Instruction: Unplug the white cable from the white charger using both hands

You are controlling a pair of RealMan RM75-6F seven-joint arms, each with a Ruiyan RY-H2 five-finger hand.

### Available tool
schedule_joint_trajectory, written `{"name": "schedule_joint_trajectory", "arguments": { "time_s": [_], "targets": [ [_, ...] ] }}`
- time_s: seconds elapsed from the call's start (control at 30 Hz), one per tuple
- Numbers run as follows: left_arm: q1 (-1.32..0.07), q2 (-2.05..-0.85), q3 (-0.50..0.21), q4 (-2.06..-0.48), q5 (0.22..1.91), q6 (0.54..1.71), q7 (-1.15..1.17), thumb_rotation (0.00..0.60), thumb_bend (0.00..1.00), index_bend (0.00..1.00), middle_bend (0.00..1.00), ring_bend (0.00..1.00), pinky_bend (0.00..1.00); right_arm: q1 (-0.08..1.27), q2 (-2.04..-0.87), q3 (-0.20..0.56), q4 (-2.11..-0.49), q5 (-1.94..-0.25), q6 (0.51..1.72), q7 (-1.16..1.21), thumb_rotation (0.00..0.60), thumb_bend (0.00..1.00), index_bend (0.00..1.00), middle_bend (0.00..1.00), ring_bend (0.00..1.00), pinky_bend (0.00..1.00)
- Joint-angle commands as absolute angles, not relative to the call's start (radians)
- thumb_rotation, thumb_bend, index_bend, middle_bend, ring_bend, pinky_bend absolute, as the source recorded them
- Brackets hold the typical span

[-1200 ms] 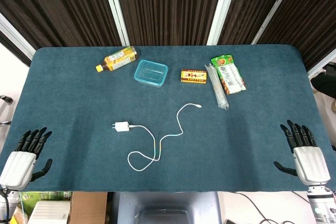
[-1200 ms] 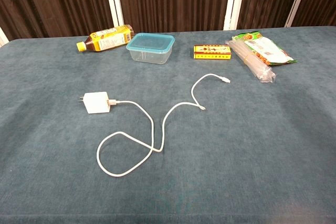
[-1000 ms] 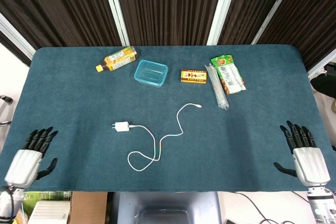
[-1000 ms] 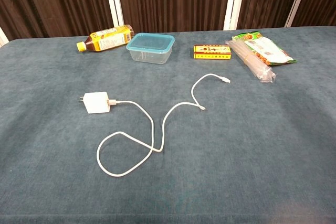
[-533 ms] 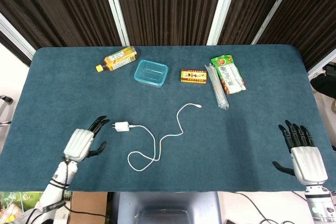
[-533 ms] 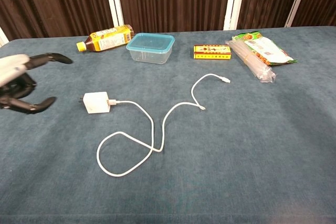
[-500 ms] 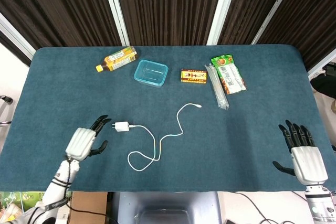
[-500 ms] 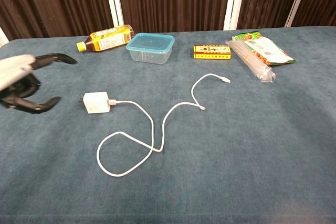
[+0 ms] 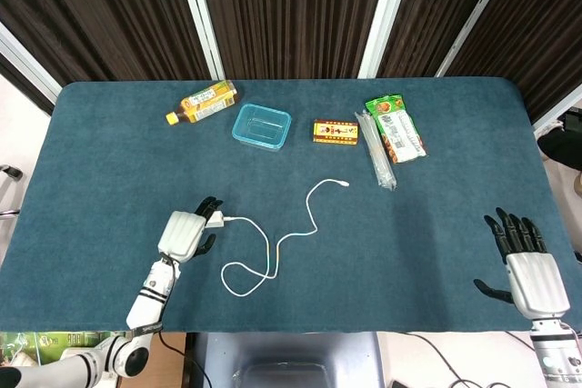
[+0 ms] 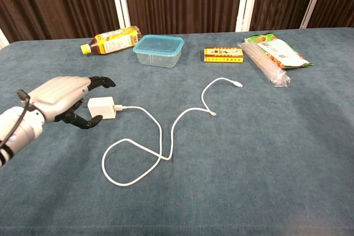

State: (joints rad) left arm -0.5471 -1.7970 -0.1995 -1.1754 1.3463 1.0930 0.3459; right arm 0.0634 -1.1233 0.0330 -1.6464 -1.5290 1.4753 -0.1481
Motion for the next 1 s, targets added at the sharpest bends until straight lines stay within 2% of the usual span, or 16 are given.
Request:
{"name": "schedule_joint_trajectory", "arguments": {
  "time_s": [0.03, 0.37, 0.67, 0.9, 1.0],
  "targets": [
    [-0.566, -1.831, -0.207, -1.127, 1.324, 1.087, 0.361, 0.600, 0.40, 0.18, 0.18, 0.92, 1.00, 0.062, -1.120, 0.030, -1.649, -1.533, 1.477, -0.142, 0.600, 0.09, 0.00, 0.00, 0.00, 0.00],
    [-0.583, -1.869, -0.212, -1.059, 1.294, 1.090, 0.358, 0.600, 0.40, 0.27, 0.30, 0.94, 1.00, 0.060, -1.114, 0.028, -1.650, -1.536, 1.478, -0.134, 0.600, 0.09, 0.00, 0.00, 0.00, 0.00],
    [-0.597, -1.907, -0.219, -1.003, 1.291, 1.107, 0.301, 0.600, 0.39, 0.45, 0.44, 0.96, 1.00, 0.059, -1.112, 0.027, -1.650, -1.538, 1.479, -0.131, 0.600, 0.09, 0.00, 0.00, 0.00, 0.00],
    [-0.599, -1.943, -0.225, -0.962, 1.308, 1.157, 0.250, 0.600, 0.43, 0.67, 0.68, 1.00, 1.00, 0.064, -1.120, 0.021, -1.646, -1.554, 1.475, -0.141, 0.600, 0.09, 0.00, 0.00, 0.00, 0.00],
    [-0.588, -1.930, -0.210, -1.002, 1.326, 1.177, 0.223, 0.600, 0.48, 0.72, 0.74, 1.00, 1.00, 0.077, -1.136, 0.009, -1.634, -1.595, 1.466, -0.130, 0.600, 0.09, 0.00, 0.00, 0.00, 0.00]
  ]
}}
